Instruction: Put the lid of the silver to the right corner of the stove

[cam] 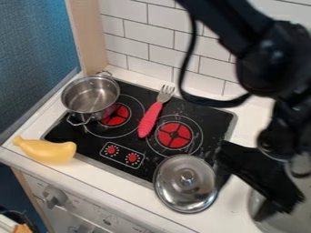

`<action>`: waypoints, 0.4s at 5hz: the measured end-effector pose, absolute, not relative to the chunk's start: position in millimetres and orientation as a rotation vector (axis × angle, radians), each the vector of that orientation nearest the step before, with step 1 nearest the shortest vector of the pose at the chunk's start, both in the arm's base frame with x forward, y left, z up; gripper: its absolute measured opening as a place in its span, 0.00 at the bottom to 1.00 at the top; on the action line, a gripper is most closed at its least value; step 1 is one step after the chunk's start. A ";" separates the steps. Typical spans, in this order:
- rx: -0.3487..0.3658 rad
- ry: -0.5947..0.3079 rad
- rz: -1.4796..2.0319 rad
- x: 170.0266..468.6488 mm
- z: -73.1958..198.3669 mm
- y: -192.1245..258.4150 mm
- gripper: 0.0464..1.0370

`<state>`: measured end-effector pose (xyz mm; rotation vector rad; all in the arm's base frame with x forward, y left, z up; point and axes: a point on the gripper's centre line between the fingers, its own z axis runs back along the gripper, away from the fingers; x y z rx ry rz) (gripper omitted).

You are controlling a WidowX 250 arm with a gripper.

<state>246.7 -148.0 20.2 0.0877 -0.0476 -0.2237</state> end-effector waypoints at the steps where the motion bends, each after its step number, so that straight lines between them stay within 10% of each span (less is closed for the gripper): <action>1: 0.046 -0.045 -0.153 248.2 19.2 -124.7 0.96; 2: 0.054 -0.064 -0.150 246.1 22.8 -113.9 0.96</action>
